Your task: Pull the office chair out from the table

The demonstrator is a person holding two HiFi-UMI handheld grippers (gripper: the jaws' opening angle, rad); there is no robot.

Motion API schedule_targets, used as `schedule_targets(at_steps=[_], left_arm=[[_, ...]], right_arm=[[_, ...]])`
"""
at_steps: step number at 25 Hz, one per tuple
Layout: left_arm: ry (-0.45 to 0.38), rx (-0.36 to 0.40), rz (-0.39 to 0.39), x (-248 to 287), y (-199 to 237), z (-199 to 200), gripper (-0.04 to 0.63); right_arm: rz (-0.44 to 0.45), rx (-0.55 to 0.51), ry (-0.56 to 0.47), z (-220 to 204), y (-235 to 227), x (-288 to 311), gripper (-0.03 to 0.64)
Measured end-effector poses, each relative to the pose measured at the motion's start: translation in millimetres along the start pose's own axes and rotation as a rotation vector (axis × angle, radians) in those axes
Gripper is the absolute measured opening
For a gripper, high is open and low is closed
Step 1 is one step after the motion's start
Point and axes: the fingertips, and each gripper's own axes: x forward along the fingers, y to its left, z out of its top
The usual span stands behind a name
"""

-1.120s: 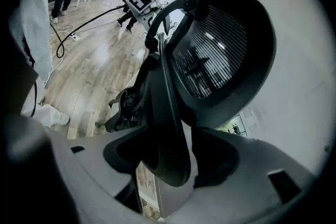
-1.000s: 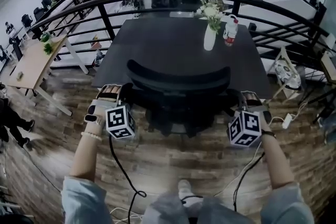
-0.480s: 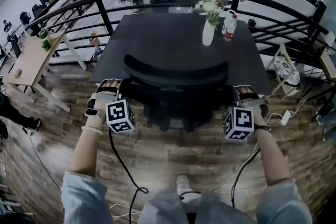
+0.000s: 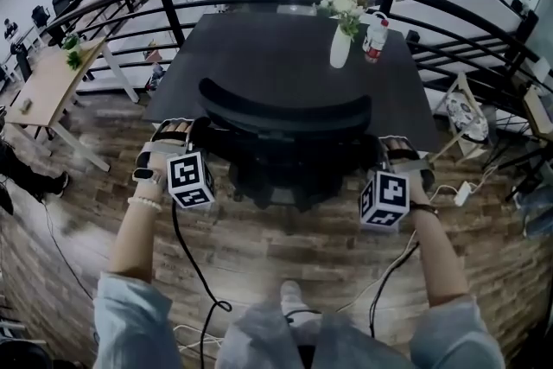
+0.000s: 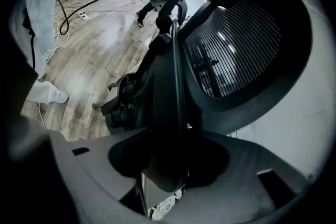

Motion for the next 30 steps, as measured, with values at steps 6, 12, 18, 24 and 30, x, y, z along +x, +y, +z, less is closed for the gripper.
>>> schedule_targets(at_steps=[6, 12, 18, 24, 30], left_arm=[[0.013, -0.007, 0.025, -12.0, -4.7, -4.0, 0.199], [0.0, -0.011, 0.021, -29.9, -17.2, -1.3, 0.199], [-0.012, -0.015, 0.016, -51.2, -31.7, -2.0, 0.201], [-0.031, -0.017, 0.02, -80.6, -48.0, 1.9, 0.199], [-0.036, -0.017, 0.023, -106.0, -68.0, -3.2, 0.199]], right_arm=[[-0.009, 0.007, 0.001, 3.2, 6.8, -10.6, 0.172], [-0.013, 0.015, 0.003, 5.4, 19.0, -26.7, 0.173], [-0.011, 0.017, 0.002, 11.5, 33.3, -45.3, 0.173], [-0.009, 0.019, 0.006, 14.4, 50.4, -67.9, 0.175], [-0.018, 0.019, 0.012, 22.9, 70.3, -91.6, 0.175]])
